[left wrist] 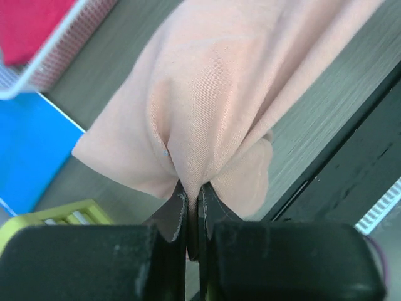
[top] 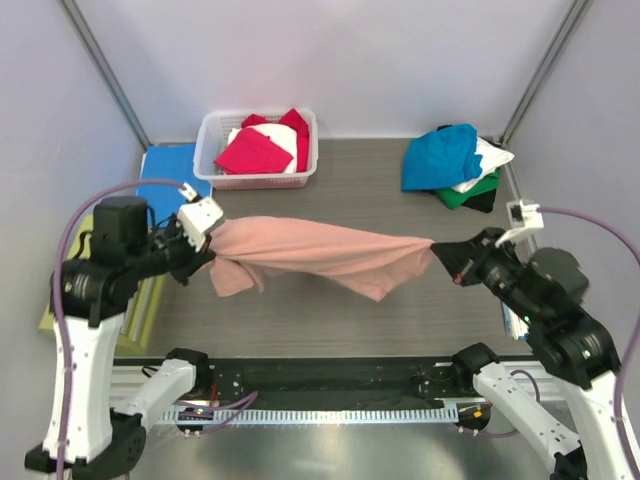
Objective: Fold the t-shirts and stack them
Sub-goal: Flatten the tshirt out
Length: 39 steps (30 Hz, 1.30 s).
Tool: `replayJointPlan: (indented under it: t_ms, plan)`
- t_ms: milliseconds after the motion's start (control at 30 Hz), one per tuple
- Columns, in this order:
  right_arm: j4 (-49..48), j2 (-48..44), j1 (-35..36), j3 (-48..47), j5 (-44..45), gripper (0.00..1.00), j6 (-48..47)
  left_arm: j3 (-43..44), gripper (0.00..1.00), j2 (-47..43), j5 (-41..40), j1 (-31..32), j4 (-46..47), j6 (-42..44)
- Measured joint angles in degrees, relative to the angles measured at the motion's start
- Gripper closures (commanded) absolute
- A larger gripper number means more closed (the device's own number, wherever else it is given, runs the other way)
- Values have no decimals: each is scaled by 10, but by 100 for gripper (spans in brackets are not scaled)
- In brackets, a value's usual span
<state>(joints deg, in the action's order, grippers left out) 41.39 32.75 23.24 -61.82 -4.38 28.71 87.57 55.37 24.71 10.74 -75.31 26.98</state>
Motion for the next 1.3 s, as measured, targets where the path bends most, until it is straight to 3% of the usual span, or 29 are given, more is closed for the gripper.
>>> replayJointPlan:
  t_ms: [167, 200, 233, 400, 500, 567, 600, 700, 767, 800, 900, 1100, 1300]
  plan:
    - [82, -53, 0, -40, -26, 99, 21, -39, 98, -87, 9, 0, -15, 65]
    - [89, -54, 0, -43, -29, 99, 25, -52, 93, -94, 8, 0, -20, 72]
    - [98, -52, 0, -43, -33, 99, 29, -66, 79, -97, 8, 0, -23, 82]
    - [102, -14, 0, -26, -21, 99, 34, -143, 54, -65, 4, 0, -26, 112]
    - [62, 41, 0, 21, 3, 99, 34, -188, 53, -2, 3, 0, -24, 115]
    - [41, 87, 0, 43, 20, 99, 31, -215, 61, 68, -2, 0, -21, 111]
    - [23, 121, 0, 54, 30, 99, 30, -222, 70, 104, -7, 0, -14, 106]
    - [-35, 233, 0, 63, 50, 99, 24, -219, 77, 238, -34, 0, 25, 86]
    - [-74, 312, -1, 60, 60, 99, 16, -199, 73, 316, -53, 0, 52, 70]
    - [-87, 351, -1, 53, 65, 99, 12, -182, 61, 347, -57, 0, 55, 63]
    - [-113, 420, -1, 36, 79, 99, -1, -135, 43, 401, -52, 0, 60, 51]
    - [-140, 456, -29, 9, 98, 99, -30, -135, 30, 334, -30, 22, 27, 72]
    - [-161, 499, -102, -18, 98, 99, -33, -214, 28, 173, -22, 29, -2, 118]
